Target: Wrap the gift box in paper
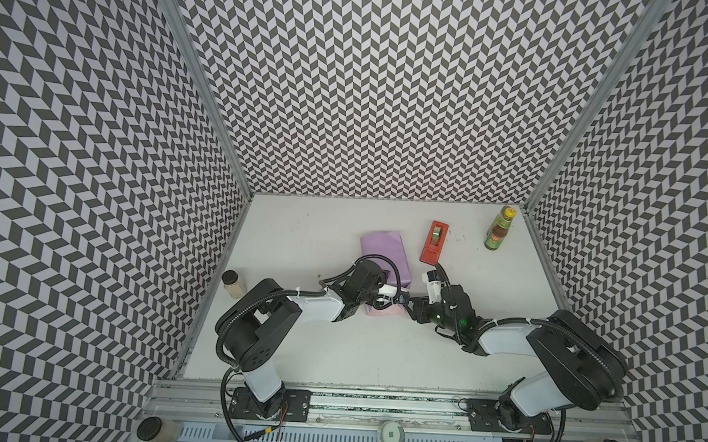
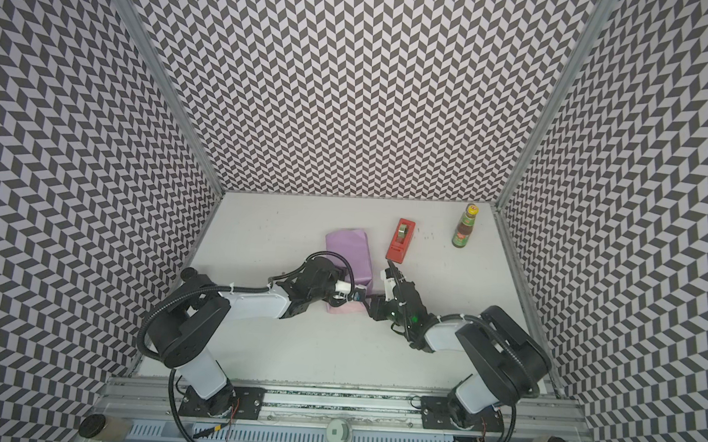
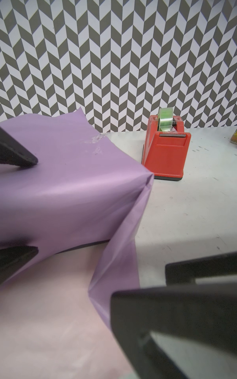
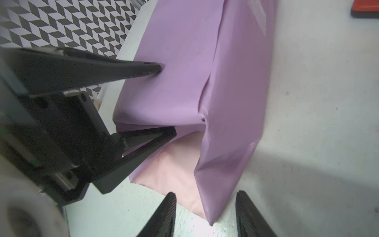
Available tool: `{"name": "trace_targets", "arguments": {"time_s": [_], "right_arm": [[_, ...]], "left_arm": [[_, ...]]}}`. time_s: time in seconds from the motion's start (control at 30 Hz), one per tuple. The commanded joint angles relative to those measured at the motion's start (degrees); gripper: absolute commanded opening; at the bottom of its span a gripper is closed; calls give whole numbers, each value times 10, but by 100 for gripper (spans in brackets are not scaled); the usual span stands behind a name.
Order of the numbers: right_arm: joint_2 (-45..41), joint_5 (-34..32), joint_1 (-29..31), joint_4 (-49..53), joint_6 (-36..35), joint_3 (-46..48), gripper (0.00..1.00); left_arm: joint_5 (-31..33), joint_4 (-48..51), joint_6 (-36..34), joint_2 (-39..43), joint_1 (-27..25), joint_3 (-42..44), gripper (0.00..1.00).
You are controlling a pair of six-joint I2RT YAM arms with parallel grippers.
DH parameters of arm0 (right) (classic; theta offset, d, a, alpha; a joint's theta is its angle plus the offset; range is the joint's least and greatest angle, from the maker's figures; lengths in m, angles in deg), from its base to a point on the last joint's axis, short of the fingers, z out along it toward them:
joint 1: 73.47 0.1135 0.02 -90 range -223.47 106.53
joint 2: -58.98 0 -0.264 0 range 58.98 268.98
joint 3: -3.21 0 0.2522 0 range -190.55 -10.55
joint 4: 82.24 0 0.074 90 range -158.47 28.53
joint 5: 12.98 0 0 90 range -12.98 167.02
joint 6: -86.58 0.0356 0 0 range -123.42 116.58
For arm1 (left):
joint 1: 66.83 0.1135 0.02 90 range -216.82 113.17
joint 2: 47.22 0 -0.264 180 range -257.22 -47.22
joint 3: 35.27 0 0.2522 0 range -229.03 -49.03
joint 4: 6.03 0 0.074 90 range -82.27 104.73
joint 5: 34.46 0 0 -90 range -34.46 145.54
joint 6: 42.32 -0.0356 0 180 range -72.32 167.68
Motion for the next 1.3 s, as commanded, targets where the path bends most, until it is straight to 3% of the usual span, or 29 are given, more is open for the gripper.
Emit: {"name": "trace_targets", "arguments": {"time_s": [0.0, 0.3, 0.73, 1.07, 1.27], "right_arm": [[1, -32, 13, 3, 21, 1, 53], [38, -41, 37, -6, 36, -8, 54], [90, 20, 39, -160, 96, 3, 45], [29, -79, 39, -78, 90, 8, 44], [33, -67, 39, -79, 107, -8, 47]], "left_arm": [[-33, 51, 3, -25, -13, 17, 63], [-33, 49, 6, -27, -12, 17, 63], [-34, 47, 10, -28, -13, 18, 62], [-36, 45, 13, -28, -14, 18, 63], [-36, 42, 14, -29, -14, 17, 62]]}}
